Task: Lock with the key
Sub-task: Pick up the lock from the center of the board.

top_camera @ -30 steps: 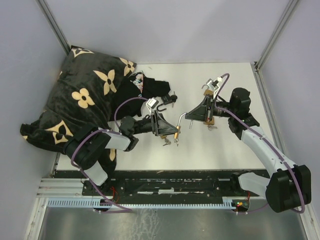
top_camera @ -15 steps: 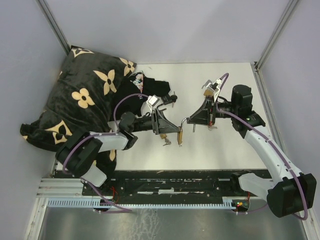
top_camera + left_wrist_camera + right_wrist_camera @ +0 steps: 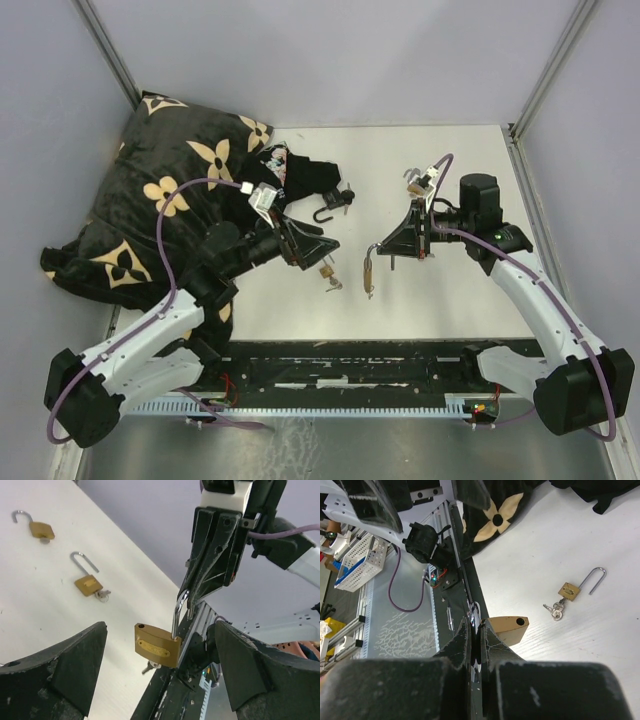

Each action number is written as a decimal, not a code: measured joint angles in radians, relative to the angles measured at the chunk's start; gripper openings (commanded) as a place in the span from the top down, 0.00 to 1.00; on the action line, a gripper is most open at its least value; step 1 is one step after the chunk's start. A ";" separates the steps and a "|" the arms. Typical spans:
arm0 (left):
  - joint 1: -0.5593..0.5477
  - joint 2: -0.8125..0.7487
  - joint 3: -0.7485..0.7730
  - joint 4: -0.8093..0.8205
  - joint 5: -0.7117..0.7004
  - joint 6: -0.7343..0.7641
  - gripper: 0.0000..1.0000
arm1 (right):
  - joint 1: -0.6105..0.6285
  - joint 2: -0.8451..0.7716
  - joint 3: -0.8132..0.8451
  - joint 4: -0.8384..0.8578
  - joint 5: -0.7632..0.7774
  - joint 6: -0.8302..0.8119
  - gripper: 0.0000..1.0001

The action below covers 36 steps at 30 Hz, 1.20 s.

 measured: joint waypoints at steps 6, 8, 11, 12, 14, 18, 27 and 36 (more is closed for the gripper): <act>-0.157 0.095 0.087 -0.160 -0.076 0.069 0.32 | 0.001 0.000 0.000 -0.018 0.003 -0.026 0.98; -0.208 0.163 0.140 -0.205 -0.091 0.092 0.33 | 0.001 0.000 0.000 -0.021 0.003 -0.030 0.98; -0.260 0.251 0.213 -0.257 -0.104 0.116 0.42 | 0.001 0.000 0.000 -0.022 0.003 -0.035 0.98; -0.270 0.271 0.230 -0.269 -0.108 0.118 0.46 | 0.002 0.000 0.000 -0.022 0.003 -0.037 0.98; -0.284 0.304 0.260 -0.288 -0.112 0.121 0.53 | 0.003 0.000 0.000 -0.022 0.003 -0.040 0.98; -0.294 0.348 0.298 -0.313 -0.121 0.122 0.66 | 0.003 0.000 0.000 -0.022 0.003 -0.047 0.98; -0.299 0.362 0.305 -0.351 -0.130 0.121 0.83 | 0.031 0.000 0.000 -0.036 0.005 -0.073 0.98; -0.304 0.348 0.292 -0.363 -0.130 0.137 0.97 | 0.039 0.002 0.004 -0.044 -0.007 -0.074 0.41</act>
